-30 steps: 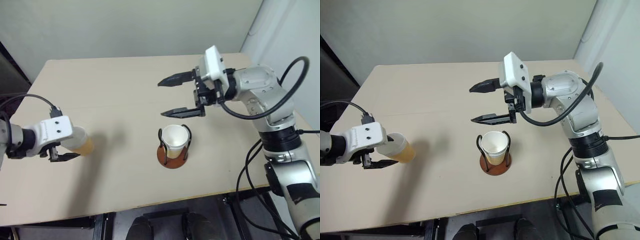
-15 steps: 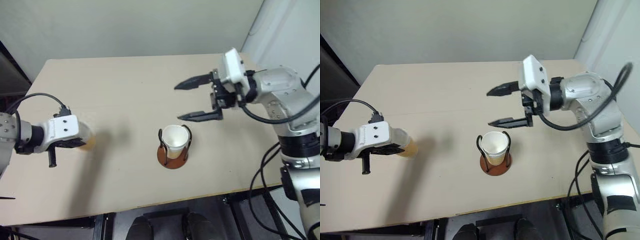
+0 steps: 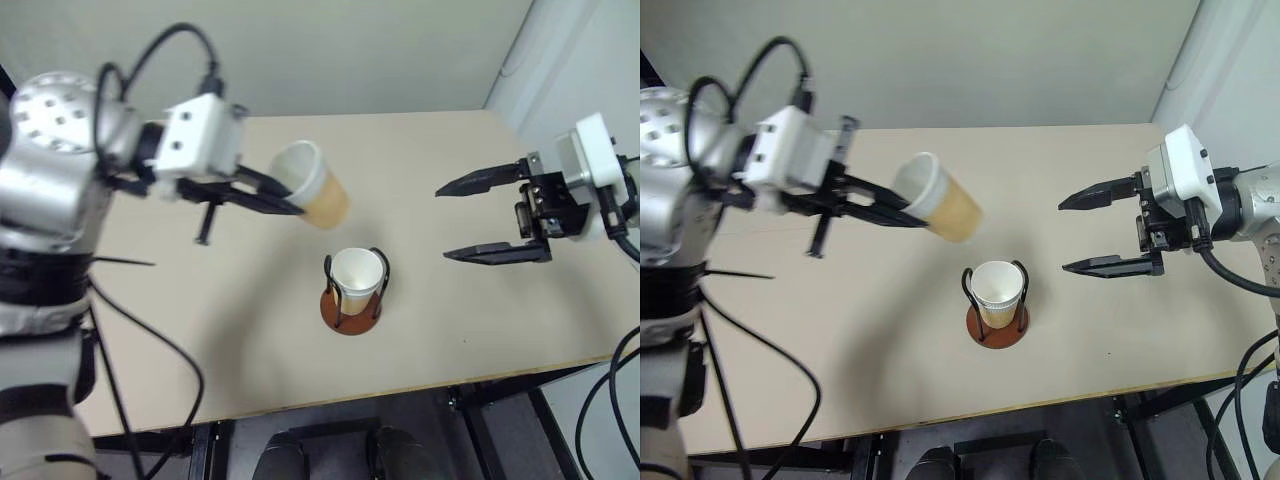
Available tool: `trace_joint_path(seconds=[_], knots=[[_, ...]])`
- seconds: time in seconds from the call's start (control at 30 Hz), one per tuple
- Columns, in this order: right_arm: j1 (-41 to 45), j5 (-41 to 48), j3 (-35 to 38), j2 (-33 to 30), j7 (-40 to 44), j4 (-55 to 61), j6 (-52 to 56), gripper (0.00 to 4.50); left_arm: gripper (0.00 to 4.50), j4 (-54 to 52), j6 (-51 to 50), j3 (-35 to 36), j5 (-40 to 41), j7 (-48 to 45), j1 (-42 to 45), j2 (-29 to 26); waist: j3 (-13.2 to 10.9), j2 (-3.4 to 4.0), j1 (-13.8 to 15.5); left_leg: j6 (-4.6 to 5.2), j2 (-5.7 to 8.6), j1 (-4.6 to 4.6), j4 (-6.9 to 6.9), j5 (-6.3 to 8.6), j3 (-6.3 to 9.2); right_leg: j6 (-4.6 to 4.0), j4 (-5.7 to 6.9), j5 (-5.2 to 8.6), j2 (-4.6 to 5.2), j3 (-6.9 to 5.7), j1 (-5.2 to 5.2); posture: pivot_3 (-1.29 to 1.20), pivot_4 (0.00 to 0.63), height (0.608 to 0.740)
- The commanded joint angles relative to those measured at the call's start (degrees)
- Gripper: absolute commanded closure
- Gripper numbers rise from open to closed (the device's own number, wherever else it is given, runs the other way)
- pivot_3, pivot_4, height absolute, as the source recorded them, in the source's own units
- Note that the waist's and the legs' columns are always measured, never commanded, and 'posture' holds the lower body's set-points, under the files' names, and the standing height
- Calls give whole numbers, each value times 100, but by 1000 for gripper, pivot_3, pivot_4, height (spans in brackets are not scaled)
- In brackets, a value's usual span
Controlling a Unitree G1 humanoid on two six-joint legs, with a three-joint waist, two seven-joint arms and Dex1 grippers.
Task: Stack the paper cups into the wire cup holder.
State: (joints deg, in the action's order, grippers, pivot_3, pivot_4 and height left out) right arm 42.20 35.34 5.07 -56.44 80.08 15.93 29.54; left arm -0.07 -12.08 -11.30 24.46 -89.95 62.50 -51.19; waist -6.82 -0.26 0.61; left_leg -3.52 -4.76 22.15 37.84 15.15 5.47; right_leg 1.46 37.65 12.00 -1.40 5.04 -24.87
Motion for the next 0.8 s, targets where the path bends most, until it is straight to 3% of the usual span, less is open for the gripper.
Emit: trace_joint_path(seconds=[0.03,0.33,0.6,0.7,0.8], knots=[[-81,179,380,-187,-218,359,112,710,4405,383,638,-662,-95,-255,320,95,0,7,-15,31,0,0,16,17,-2,12,-6,-4,-1,1,5,0,150,740],[-653,376,830,-553,-571,877,363,710,4405,521,1491,-1687,-188,-255,512,291,-6,16,17,44,0,23,26,27,9,64,-73,-19,-3,3,22,0,150,740],[-893,422,907,-690,-763,1034,387,710,4405,424,1710,-2103,-6,-255,559,170,-6,16,63,79,3,32,33,49,7,78,-73,-12,-3,3,22,0,150,740],[-942,400,882,-707,-804,1032,351,710,3800,463,1741,-2135,6,-255,597,190,-6,16,64,82,4,32,37,50,6,80,-73,-13,-4,3,25,0,150,740],[-963,392,848,-705,-838,1042,324,710,2732,468,1737,-2161,32,-255,609,175,-6,16,64,82,5,31,41,50,6,81,-73,-14,-4,3,29,0,150,740]])
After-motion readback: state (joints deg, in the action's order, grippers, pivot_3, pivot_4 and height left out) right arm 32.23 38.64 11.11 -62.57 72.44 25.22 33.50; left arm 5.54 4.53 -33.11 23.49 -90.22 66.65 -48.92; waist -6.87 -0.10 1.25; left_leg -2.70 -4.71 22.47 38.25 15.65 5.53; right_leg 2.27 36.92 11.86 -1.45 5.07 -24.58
